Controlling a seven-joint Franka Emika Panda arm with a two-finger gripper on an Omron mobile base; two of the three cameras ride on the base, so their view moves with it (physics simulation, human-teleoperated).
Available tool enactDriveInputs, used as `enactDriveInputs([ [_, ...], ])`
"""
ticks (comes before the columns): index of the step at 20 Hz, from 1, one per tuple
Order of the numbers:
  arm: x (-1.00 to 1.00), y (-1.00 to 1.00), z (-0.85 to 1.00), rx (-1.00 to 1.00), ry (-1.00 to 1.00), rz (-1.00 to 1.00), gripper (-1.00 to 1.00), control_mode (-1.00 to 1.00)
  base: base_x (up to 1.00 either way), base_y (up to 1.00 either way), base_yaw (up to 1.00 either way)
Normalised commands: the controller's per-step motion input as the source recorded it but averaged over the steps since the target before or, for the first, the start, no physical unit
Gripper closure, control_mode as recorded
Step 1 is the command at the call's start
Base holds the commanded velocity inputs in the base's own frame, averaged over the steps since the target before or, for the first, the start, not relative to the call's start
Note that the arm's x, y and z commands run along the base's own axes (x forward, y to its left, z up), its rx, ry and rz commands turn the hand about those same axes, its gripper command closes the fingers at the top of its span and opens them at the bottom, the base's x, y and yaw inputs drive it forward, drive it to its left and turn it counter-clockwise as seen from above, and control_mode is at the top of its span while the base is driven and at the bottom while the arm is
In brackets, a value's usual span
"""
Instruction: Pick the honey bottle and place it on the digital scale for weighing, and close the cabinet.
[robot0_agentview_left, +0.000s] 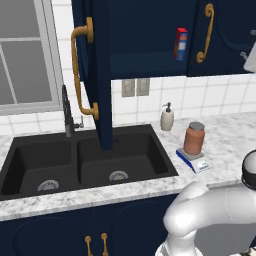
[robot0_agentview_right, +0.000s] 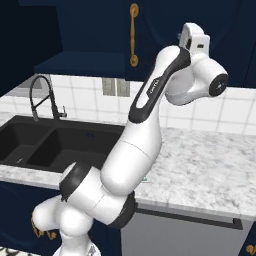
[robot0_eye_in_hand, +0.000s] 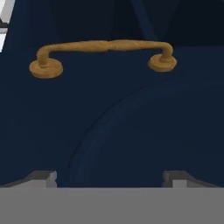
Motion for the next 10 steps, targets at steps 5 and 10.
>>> enactDriveInputs([
  [5, -0.97, 0.65, -0.11, 0.02, -0.3, 0.0, -1.0, -1.0, 0.0, 0.0, 0.0],
  [10, -0.44, 1.0, -0.34, 0.03, -0.2, -0.01, -1.0, -1.0, 0.0, 0.0, 0.0],
])
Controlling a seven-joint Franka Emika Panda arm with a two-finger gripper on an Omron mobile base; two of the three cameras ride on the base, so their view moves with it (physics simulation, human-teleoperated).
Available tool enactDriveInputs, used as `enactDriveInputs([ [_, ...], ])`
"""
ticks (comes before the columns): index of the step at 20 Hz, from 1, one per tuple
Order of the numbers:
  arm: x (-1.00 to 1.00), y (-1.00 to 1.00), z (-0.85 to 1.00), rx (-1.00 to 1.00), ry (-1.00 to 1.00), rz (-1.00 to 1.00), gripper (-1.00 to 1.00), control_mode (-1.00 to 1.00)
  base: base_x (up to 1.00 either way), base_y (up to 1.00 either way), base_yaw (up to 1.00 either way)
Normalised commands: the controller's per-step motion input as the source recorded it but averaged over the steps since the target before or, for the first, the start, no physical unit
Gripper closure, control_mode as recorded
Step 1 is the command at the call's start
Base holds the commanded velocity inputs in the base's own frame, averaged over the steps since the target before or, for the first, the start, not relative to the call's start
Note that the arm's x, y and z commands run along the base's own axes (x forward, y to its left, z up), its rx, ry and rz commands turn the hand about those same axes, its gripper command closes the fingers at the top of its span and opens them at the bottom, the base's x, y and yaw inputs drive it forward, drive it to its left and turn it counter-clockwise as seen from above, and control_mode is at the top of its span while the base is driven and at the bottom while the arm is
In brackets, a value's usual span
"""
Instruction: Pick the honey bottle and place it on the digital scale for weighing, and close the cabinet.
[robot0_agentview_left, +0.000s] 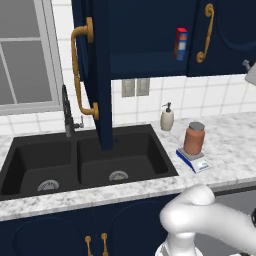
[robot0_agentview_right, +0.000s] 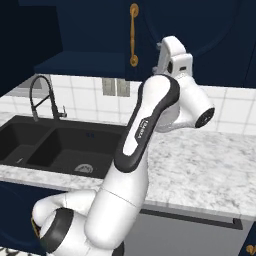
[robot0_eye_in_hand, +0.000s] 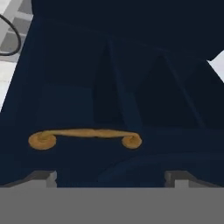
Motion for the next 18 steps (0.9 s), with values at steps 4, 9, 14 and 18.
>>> enactDriveInputs([
  [4, -0.27, 1.0, -0.35, 0.03, -0.26, -0.01, -1.0, -1.0, 0.0, 0.0, 0.0],
  [9, -0.09, 0.94, -0.36, 0.05, -0.2, -0.02, -1.0, -1.0, 0.0, 0.0, 0.0],
  [14, 0.05, 0.69, -0.41, -0.01, -0.05, -0.02, -1.0, -1.0, 0.0, 0.0, 0.0],
  [18, 0.05, 0.71, -0.08, -0.09, 0.0, -0.08, -1.0, -1.0, 0.0, 0.0, 0.0],
])
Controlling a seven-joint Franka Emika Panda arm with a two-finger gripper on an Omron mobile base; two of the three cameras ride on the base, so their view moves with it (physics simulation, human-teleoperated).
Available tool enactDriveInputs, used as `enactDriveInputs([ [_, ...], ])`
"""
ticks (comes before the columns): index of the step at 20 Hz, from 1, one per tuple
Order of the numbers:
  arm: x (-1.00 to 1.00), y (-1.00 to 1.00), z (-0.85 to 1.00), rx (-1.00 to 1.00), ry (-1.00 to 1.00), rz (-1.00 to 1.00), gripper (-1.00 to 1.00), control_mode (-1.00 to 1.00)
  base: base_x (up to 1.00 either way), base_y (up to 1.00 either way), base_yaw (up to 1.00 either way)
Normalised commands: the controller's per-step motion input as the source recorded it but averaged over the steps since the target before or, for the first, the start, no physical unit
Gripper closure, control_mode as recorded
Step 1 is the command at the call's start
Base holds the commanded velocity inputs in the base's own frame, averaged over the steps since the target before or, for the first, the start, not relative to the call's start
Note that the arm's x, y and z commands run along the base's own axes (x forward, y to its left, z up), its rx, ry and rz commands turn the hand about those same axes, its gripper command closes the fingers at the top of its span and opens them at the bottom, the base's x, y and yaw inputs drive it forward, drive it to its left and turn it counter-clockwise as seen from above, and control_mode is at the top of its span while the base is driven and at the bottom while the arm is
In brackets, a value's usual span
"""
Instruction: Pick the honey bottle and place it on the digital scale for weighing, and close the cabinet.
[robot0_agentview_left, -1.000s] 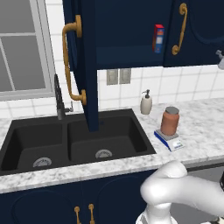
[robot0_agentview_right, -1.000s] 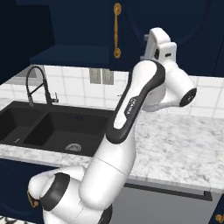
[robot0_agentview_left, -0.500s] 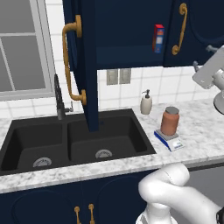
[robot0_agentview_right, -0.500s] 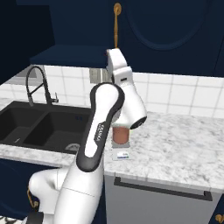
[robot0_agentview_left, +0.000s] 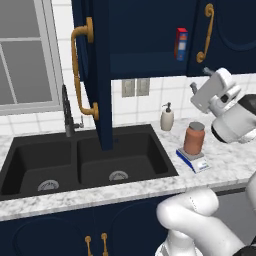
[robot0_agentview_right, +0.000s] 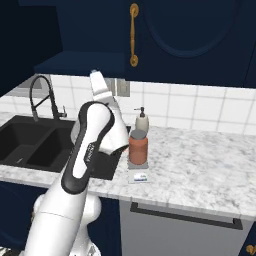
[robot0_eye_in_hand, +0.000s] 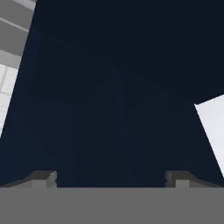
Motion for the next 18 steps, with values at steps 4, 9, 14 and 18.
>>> enactDriveInputs([
  [4, 0.11, 0.89, -0.36, -0.08, 0.0, -0.1, -1.0, -1.0, 0.0, 0.0, 0.0],
  [9, 0.01, 0.93, -0.5, -0.19, -0.03, -0.11, -1.0, -1.0, 0.0, 0.0, 0.0],
  [14, -0.19, 0.77, -0.32, -0.17, -0.19, -0.15, -1.0, -1.0, 0.0, 0.0, 0.0],
  [18, -0.47, 0.39, -0.28, -0.13, -0.32, -0.12, -1.0, -1.0, 0.0, 0.0, 0.0],
])
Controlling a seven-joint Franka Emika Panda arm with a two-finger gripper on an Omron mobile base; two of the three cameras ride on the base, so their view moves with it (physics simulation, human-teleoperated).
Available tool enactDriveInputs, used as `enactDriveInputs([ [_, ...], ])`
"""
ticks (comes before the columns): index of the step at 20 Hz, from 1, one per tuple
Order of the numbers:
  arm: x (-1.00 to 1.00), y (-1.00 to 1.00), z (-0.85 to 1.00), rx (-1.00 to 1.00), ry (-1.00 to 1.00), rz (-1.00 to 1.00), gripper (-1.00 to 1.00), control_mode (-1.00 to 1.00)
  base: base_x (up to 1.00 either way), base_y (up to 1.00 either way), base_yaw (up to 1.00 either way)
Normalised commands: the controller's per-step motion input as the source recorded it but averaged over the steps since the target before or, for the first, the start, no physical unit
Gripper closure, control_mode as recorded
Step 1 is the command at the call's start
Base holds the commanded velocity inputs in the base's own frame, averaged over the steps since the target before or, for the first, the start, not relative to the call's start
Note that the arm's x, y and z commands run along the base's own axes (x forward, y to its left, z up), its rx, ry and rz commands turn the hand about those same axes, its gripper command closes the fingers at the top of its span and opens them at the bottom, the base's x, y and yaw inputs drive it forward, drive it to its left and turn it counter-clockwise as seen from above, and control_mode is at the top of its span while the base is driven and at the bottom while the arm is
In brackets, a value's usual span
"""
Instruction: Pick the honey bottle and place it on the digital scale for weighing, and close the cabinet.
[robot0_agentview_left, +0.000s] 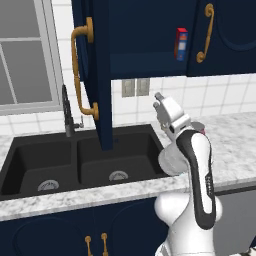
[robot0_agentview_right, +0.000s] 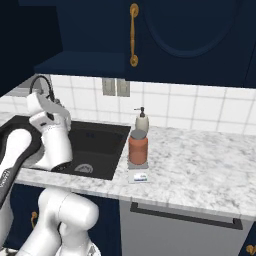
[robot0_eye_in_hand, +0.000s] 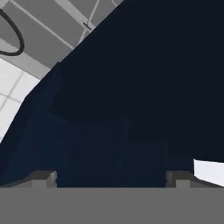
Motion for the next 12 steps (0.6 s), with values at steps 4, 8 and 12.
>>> enactDriveInputs([
  [4, -0.45, 0.78, -0.35, -0.11, -0.32, -0.09, -1.0, -1.0, 0.0, 0.0, 0.0],
  [8, -0.38, 0.74, -0.24, -0.18, -0.23, -0.09, -1.0, -1.0, 0.0, 0.0, 0.0],
  [12, 0.0, 0.29, -0.53, -0.23, -0.05, -0.08, -1.0, -1.0, 0.0, 0.0, 0.0],
])
